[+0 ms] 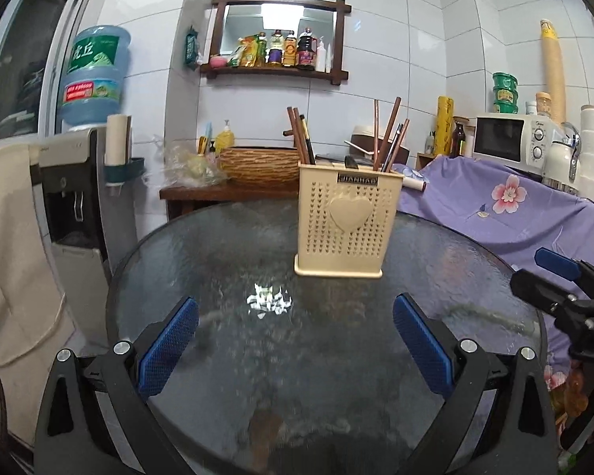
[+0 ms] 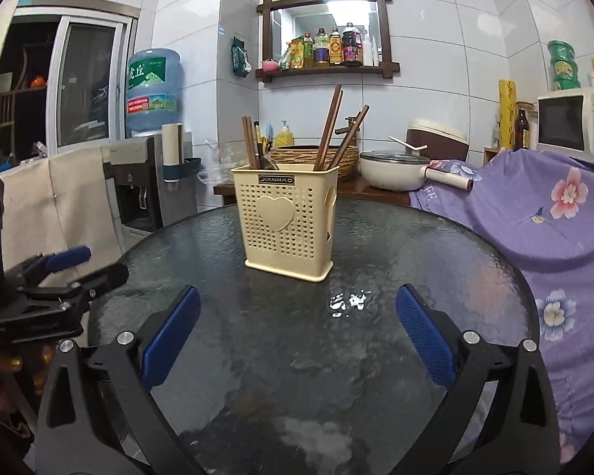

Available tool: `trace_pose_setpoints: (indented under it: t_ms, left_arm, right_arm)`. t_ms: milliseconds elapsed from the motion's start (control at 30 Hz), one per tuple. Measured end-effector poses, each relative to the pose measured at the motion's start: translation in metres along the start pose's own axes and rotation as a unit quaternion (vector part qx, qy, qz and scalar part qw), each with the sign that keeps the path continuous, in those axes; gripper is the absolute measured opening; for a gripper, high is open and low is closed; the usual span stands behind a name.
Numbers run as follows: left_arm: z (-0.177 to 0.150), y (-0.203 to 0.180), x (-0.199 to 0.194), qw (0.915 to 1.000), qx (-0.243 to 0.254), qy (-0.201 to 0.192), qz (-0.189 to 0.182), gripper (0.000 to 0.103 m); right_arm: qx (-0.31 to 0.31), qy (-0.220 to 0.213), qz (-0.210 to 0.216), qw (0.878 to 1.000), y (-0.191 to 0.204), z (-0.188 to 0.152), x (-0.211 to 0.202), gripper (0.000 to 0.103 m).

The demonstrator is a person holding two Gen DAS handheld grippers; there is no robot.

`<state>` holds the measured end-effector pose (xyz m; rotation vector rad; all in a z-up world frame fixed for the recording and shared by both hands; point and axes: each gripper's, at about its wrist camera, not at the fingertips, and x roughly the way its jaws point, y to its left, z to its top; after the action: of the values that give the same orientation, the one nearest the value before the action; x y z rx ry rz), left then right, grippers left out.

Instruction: Organize utensils

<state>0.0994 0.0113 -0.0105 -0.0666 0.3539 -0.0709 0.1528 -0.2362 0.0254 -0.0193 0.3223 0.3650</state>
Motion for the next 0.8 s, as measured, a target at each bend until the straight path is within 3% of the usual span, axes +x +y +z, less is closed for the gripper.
trace_pose_setpoints:
  t_ms: [167,433,533,800]
  left_arm:
    - [-0.020,0.000,-0.023,0.9999,-0.011,0.007,-0.006,0.097]
    - [-0.031,0.009,-0.068,0.9991,-0.034,-0.024,-0.008,0.096]
    - [-0.033,0.007,-0.079,0.9992,-0.024,-0.032,0.007,0.097]
    - [-0.032,0.007,-0.085,0.9993,-0.026,-0.026,-0.005,0.097]
  right_arm:
    - [0.015,-0.024,-0.001,1.000,0.011,-0.018,-0.039,0.097]
    - [0.004,-0.053,0.002,0.999,0.028,-0.034,-0.094,0.097]
    - [0.012,-0.055,0.015,0.998,0.029,-0.036,-0.104,0.097]
    - [0.013,-0.061,0.019,0.998,0.031,-0.042,-0.115,0.097]
